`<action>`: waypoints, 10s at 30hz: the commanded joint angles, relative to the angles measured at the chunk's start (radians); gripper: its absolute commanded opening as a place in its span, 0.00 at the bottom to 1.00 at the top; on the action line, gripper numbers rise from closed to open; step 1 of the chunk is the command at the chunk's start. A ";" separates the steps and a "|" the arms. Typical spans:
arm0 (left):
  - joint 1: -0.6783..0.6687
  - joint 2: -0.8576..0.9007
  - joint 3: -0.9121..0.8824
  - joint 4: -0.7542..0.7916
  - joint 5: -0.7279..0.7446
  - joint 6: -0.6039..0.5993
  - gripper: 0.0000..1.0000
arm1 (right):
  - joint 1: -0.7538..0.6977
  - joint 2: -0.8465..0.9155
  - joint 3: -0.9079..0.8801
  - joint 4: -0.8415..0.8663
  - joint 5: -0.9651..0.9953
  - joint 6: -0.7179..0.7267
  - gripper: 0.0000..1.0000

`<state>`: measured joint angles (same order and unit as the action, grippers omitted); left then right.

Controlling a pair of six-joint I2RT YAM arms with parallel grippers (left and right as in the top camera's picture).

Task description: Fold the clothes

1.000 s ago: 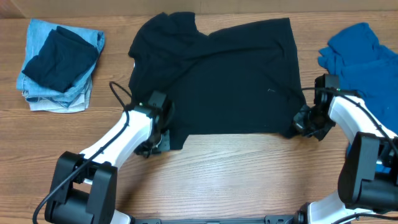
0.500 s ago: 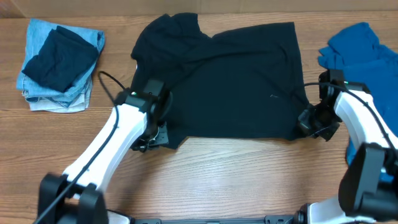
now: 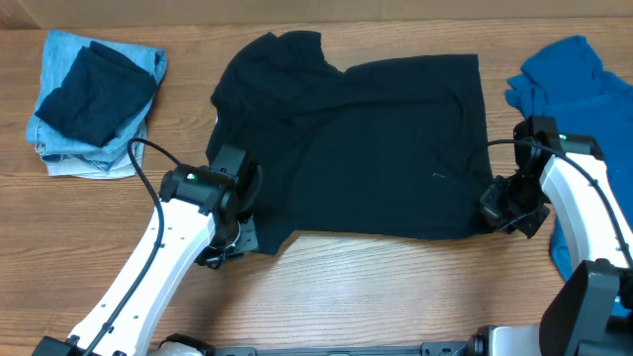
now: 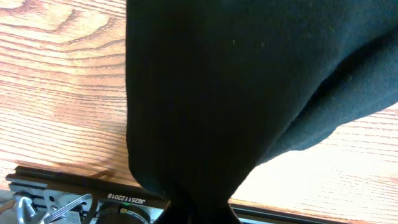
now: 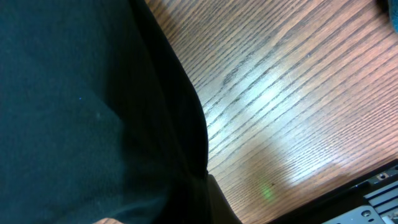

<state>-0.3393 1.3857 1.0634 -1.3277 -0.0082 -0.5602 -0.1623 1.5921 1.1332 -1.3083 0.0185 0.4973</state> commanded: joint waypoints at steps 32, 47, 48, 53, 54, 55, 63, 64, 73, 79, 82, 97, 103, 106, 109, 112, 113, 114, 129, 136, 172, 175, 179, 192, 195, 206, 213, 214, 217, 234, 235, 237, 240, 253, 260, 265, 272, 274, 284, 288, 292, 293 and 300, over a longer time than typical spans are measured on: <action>0.242 0.163 0.224 0.512 0.000 0.199 0.04 | 0.000 0.008 0.130 0.449 -0.077 0.032 0.04; 0.235 0.270 0.224 0.722 0.087 0.270 0.04 | 0.089 0.191 0.130 0.597 -0.056 0.031 0.04; 0.230 0.296 0.224 0.735 0.087 0.270 0.04 | 0.089 0.193 0.130 0.597 -0.043 0.031 0.04; 0.225 0.359 0.224 0.784 0.083 0.296 0.04 | 0.089 0.194 0.130 0.602 0.019 0.032 0.04; 0.225 0.361 0.224 0.791 0.083 0.296 0.04 | 0.089 0.196 0.130 0.608 0.023 0.032 0.04; 0.223 0.362 0.224 0.799 0.083 0.296 0.04 | 0.089 0.197 0.130 0.614 0.023 0.032 0.04; 0.220 0.362 0.224 0.842 0.076 0.322 0.04 | 0.089 0.206 0.130 0.676 0.026 0.031 0.04; 0.220 0.362 0.224 0.843 0.076 0.322 0.04 | 0.089 0.206 0.130 0.684 0.026 0.032 0.04; 0.219 0.414 0.224 0.885 0.076 0.329 0.18 | 0.089 0.208 0.129 0.743 0.026 0.031 0.10; 0.219 0.460 0.228 0.962 0.025 0.387 0.53 | 0.089 0.252 0.129 0.837 0.025 0.018 0.66; 0.219 0.457 0.304 0.943 0.012 0.415 0.65 | 0.089 0.258 0.135 0.937 0.010 -0.075 0.80; 0.115 0.557 0.654 0.336 0.053 0.381 0.04 | 0.089 0.266 0.279 0.412 -0.058 -0.202 0.04; 0.101 0.721 0.654 0.337 0.055 0.381 0.04 | 0.090 0.267 0.249 0.414 -0.074 -0.174 0.04; 0.101 0.740 0.654 0.337 0.053 0.381 0.04 | 0.090 0.267 0.206 0.461 -0.073 -0.171 0.04; 0.101 0.740 0.654 0.317 0.045 0.402 0.04 | 0.090 0.267 0.174 0.503 -0.091 -0.171 0.04; 0.103 0.740 0.654 0.273 -0.068 0.402 0.04 | 0.090 0.267 0.143 0.557 -0.114 -0.172 0.04; 0.105 0.740 0.654 0.259 -0.113 0.401 0.04 | 0.090 0.267 0.129 0.573 -0.114 -0.172 0.04; 0.105 0.740 0.654 0.248 -0.143 0.400 0.04 | 0.090 0.267 0.121 0.579 -0.114 -0.172 0.04; 0.161 0.742 0.534 0.380 -0.200 0.398 0.04 | 0.090 0.267 0.109 0.596 -0.114 -0.191 0.04; 0.163 0.742 0.484 0.441 -0.170 0.396 0.04 | 0.090 0.267 0.108 0.574 -0.114 -0.190 0.04; 0.163 0.742 0.484 0.488 -0.121 0.396 0.04 | 0.101 0.266 0.031 0.826 -0.133 -0.151 0.04; 0.163 0.742 0.484 0.488 -0.121 0.396 0.04 | 0.102 0.299 0.018 0.888 -0.134 -0.126 0.04; 0.163 0.742 0.484 0.489 -0.122 0.396 0.04 | 0.103 0.392 0.018 0.989 -0.152 -0.126 0.04; 0.163 0.741 0.484 0.492 -0.122 0.396 0.04 | 0.102 0.426 0.130 1.187 -0.207 -0.130 0.04; 0.163 0.741 0.496 0.510 -0.126 0.400 0.04 | 0.100 0.425 0.134 1.216 -0.216 -0.159 0.06; 0.158 0.740 0.790 0.312 -0.114 0.394 0.04 | 0.108 0.330 0.229 0.771 -0.214 -0.382 0.04; 0.156 0.741 0.697 0.341 -0.009 0.358 0.04 | 0.119 0.341 0.196 0.620 -0.095 -0.401 0.04; 0.156 0.741 0.669 0.364 -0.008 0.357 0.04 | 0.119 0.343 0.190 0.617 -0.068 -0.401 0.04; 0.157 0.741 0.573 0.449 -0.010 0.358 0.04 | 0.119 0.352 0.131 0.639 -0.038 -0.401 0.04; 0.192 0.752 0.459 0.596 -0.106 0.373 0.04 | 0.095 0.353 0.064 0.461 0.161 -0.278 0.04; 0.198 0.744 0.471 0.602 -0.100 0.373 0.04 | 0.095 0.353 0.072 0.463 0.161 -0.272 0.04; 0.200 0.715 0.577 0.541 -0.087 0.373 0.04 | 0.095 0.353 0.140 0.425 0.135 -0.272 0.04; 0.199 0.679 0.749 0.411 0.024 0.373 0.04 | 0.095 0.350 0.242 0.374 0.047 -0.272 0.04; 0.194 0.937 0.672 0.340 0.061 0.373 0.04 | 0.095 0.374 0.185 0.514 0.020 -0.288 0.04; 0.204 0.937 0.672 0.216 -0.116 0.322 0.04 | 0.095 0.383 0.056 0.514 -0.031 -0.286 0.04; 0.248 0.937 0.672 0.083 -0.183 0.230 0.04 | 0.095 0.383 -0.031 0.481 -0.110 -0.283 0.04; 0.264 0.937 0.672 0.004 -0.182 0.219 0.04 | 0.096 0.383 -0.033 0.320 -0.106 -0.227 0.04; 0.264 0.937 0.672 0.005 -0.172 0.219 0.04 | 0.096 0.383 -0.030 0.303 -0.106 -0.227 0.04; 0.258 0.934 1.239 -0.167 -0.114 0.229 0.15 | 0.096 0.347 0.481 0.127 -0.183 -0.233 0.09; 0.254 0.934 1.534 -0.077 0.325 0.449 0.51 | 0.096 0.347 0.657 0.130 -0.230 -0.235 0.44; 0.246 0.966 1.550 0.163 0.447 0.457 0.65 | 0.096 0.354 0.718 0.348 -0.128 -0.256 0.72; 0.240 0.984 1.550 0.205 0.447 0.460 0.66 | 0.096 0.362 0.718 0.396 -0.070 -0.270 0.73; 0.189 1.184 1.550 0.468 0.444 0.545 0.75 | 0.094 0.459 0.718 0.507 0.033 -0.288 0.75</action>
<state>-0.1265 2.4886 2.5992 -0.8978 0.4179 -0.0952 -0.0696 1.9884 1.8301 -0.8223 0.0154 0.2283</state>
